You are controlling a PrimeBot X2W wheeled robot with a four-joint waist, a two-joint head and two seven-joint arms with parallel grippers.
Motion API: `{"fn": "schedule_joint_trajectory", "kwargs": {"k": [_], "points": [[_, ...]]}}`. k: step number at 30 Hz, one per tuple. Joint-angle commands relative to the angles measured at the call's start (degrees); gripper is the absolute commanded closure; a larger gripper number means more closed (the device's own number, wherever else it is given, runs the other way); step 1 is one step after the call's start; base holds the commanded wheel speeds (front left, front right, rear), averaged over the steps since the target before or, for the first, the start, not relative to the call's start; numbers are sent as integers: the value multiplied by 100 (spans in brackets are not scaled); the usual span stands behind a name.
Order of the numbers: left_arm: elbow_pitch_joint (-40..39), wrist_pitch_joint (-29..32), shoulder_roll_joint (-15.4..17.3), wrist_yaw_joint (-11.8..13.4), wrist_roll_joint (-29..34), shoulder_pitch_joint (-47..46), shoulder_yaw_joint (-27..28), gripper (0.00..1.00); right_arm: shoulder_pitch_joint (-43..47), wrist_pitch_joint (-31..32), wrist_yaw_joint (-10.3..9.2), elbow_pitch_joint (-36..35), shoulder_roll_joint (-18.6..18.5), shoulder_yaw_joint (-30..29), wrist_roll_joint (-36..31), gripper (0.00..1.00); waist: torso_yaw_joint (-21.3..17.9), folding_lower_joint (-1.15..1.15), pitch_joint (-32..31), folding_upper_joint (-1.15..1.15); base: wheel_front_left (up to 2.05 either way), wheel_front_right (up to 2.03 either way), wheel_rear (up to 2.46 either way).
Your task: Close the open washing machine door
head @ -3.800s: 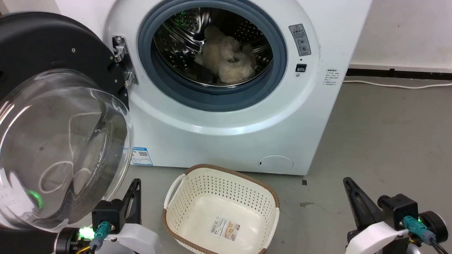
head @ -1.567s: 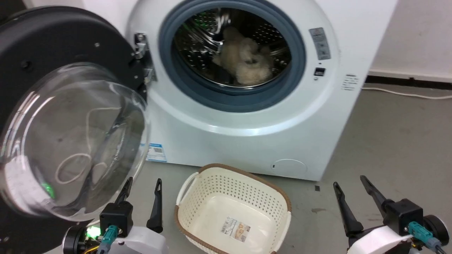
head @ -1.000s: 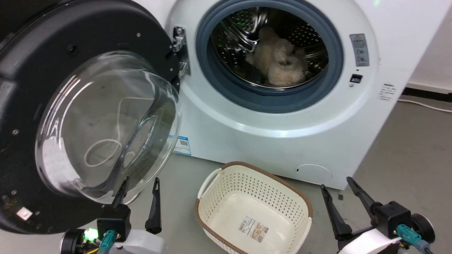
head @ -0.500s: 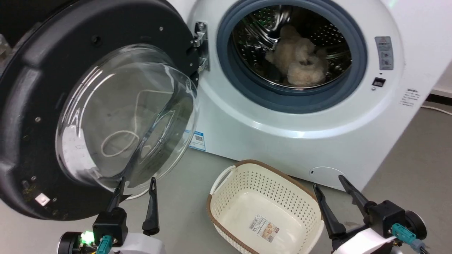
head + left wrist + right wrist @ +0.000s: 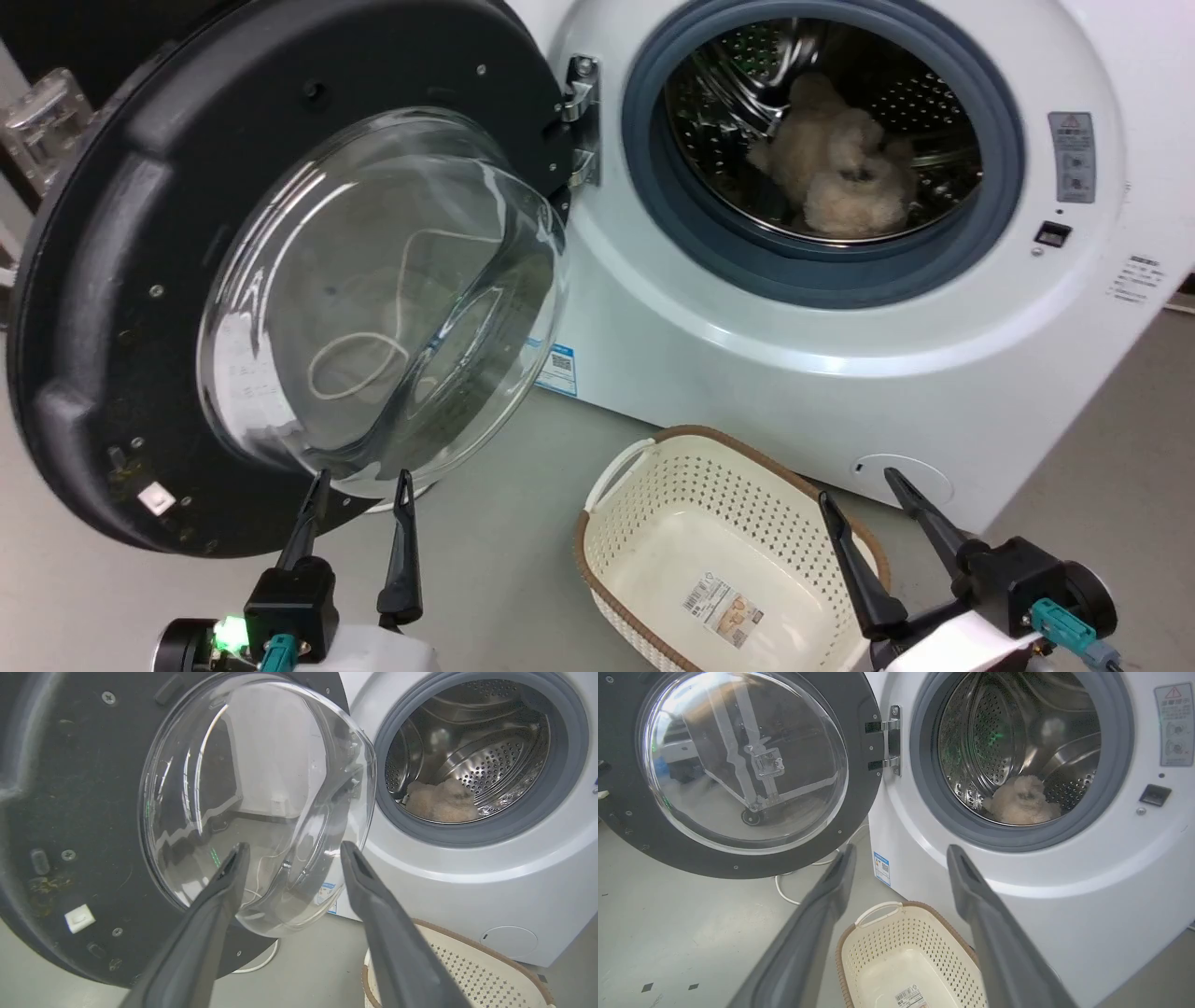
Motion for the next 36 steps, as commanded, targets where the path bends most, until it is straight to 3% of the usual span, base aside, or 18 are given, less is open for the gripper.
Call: {"fn": "schedule_joint_trajectory", "kwargs": {"k": [1,21,22,23,24,31,33,36], "points": [[-26,-45,21,48,-26,58,-22,0,-77,-47,3,22,-37,30,30,0,32,0,2,0,0,0,0],[-63,-285,24,151,-54,181,-27,0,-123,-286,4,202,-189,433,355,0,524,0,22,0,0,0,0],[-61,-297,25,154,-51,182,-32,12,-125,-298,4,209,-193,443,367,0,548,0,22,0,0,0,0],[-55,-309,25,153,-56,184,-35,73,-126,-310,4,216,-197,453,378,0,572,0,22,0,0,0,0],[-49,-321,25,148,-69,186,-37,100,-125,-322,4,222,-200,461,388,0,597,0,23,0,0,0,0],[-257,-441,11,-9,-445,85,176,100,5,-442,5,227,-205,448,454,0,853,0,69,0,0,0,0],[-615,-488,35,-181,-765,-145,547,100,95,-489,5,189,-236,389,451,0,949,0,146,0,0,0,0],[-707,-524,348,-434,-898,-453,839,100,155,-525,5,161,-243,338,455,0,1015,0,189,0,0,0,0]]}}
